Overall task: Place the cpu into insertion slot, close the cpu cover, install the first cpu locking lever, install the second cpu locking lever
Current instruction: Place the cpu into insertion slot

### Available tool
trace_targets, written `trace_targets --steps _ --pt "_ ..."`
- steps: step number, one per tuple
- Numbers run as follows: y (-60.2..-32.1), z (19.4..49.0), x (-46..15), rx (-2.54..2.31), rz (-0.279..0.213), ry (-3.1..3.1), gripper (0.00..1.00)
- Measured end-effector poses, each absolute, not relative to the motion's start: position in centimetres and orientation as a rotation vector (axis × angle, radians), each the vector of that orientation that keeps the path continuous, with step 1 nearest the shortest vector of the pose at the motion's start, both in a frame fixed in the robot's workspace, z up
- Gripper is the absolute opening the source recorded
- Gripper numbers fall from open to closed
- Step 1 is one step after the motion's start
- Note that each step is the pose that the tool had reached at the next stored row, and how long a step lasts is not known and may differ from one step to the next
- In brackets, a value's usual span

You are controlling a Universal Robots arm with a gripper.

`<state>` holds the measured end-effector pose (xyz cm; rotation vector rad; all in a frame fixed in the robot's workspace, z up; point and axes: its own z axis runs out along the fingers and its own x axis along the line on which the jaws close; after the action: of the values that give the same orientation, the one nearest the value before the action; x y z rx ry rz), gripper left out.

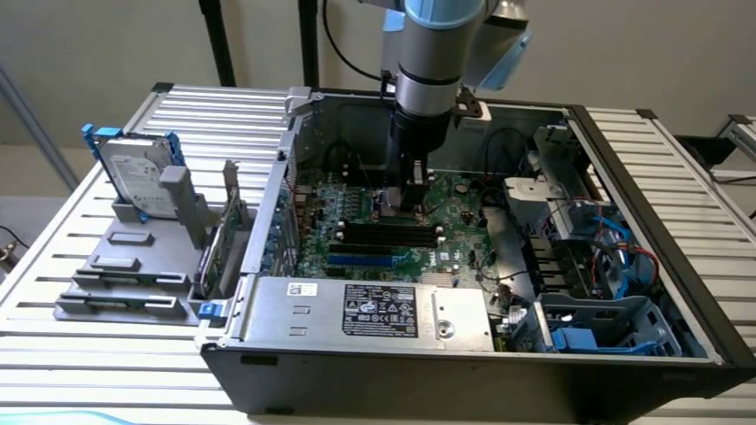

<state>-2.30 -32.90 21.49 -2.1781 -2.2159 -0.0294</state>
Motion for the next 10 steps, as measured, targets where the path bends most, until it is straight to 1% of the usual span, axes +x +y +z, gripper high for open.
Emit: trace_targets --steps 10 --pt "-32.9 20.85 -2.3 -2.182 -0.018 -2.218 0.55"
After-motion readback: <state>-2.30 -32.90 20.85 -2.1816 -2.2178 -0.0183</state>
